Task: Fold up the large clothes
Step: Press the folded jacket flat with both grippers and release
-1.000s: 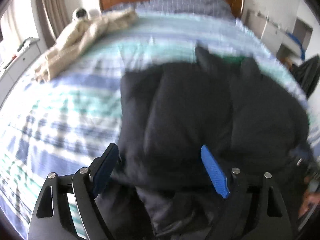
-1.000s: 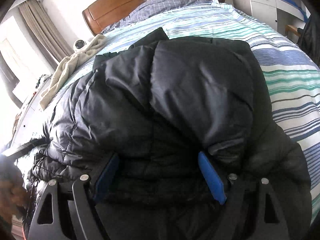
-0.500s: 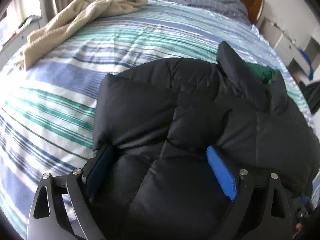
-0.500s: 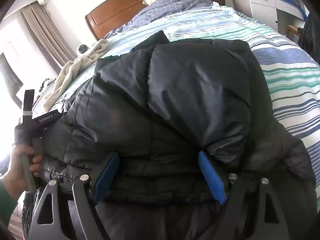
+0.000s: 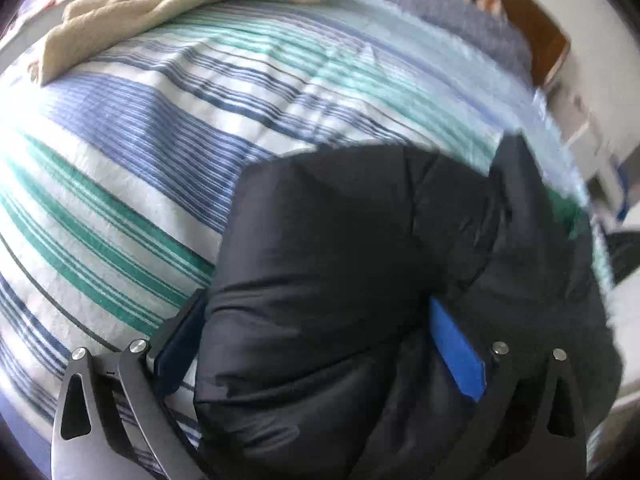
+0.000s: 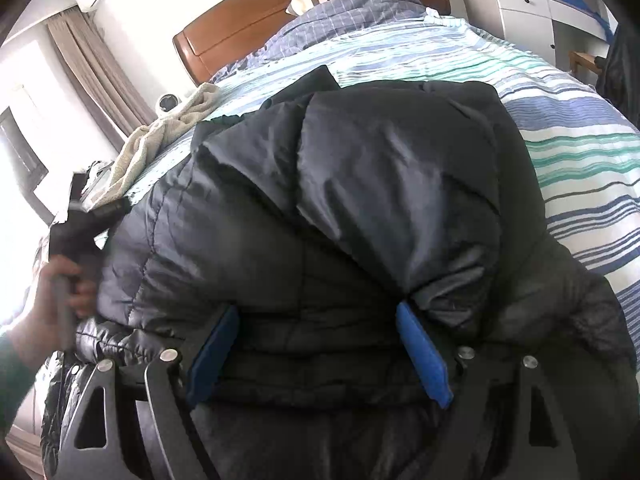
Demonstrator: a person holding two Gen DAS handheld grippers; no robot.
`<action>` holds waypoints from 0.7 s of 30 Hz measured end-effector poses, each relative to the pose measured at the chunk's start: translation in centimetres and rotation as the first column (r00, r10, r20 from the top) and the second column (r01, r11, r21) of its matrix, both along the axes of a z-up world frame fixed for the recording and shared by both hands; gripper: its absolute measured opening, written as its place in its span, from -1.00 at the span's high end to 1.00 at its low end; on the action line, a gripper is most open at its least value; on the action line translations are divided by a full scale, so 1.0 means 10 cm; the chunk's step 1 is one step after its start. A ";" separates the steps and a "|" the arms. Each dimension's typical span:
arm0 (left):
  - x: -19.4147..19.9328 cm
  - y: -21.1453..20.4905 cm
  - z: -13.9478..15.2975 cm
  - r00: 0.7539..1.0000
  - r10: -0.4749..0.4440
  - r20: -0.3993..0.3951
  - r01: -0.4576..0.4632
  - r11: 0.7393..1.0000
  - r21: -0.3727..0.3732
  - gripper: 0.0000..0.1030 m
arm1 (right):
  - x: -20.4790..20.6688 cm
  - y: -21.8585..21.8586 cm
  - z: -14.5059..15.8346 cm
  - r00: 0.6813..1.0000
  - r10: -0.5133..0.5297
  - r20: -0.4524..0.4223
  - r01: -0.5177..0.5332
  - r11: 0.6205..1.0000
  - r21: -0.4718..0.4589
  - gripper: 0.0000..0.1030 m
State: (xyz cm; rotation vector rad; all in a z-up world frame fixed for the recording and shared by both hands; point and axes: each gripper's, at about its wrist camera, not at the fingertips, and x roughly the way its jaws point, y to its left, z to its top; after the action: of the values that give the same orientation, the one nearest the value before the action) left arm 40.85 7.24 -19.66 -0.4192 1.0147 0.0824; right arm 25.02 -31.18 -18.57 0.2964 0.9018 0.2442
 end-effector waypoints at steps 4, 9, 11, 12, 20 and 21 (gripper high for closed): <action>-0.01 -0.12 0.13 0.999 -0.033 -0.026 0.036 0.995 0.091 -0.94 | -0.01 -0.02 0.00 1.000 -0.002 0.006 0.002 1.000 0.000 -0.61; -0.62 -0.15 0.57 0.988 -0.123 0.098 0.117 0.991 0.063 -0.91 | 0.00 -0.01 0.00 1.000 -0.004 0.011 0.004 1.000 0.006 -0.61; -0.92 -0.20 0.68 0.976 -0.175 0.126 0.168 0.984 0.063 -0.94 | -0.01 -0.02 0.00 1.000 -0.004 0.013 0.004 1.000 0.009 -0.61; -1.08 -0.26 0.71 0.969 -0.210 0.130 0.202 0.977 0.075 -0.94 | -0.02 -0.03 0.01 1.000 -0.004 0.015 0.004 1.000 0.013 -0.61; -1.28 -0.37 0.45 0.966 -0.233 0.116 0.212 0.963 0.164 -0.94 | -0.25 -0.29 0.79 0.991 -0.046 0.127 0.029 0.990 0.137 -0.61; -1.25 -0.36 0.41 0.967 -0.230 0.112 0.210 0.963 0.166 -0.95 | -0.23 -0.30 0.85 0.988 -0.041 0.147 0.020 0.989 0.145 -0.61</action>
State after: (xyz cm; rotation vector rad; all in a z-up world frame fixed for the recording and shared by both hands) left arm 28.34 3.67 -15.58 -0.1672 0.9135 -0.0671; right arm 22.76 -34.18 -10.02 0.4195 0.7320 0.2995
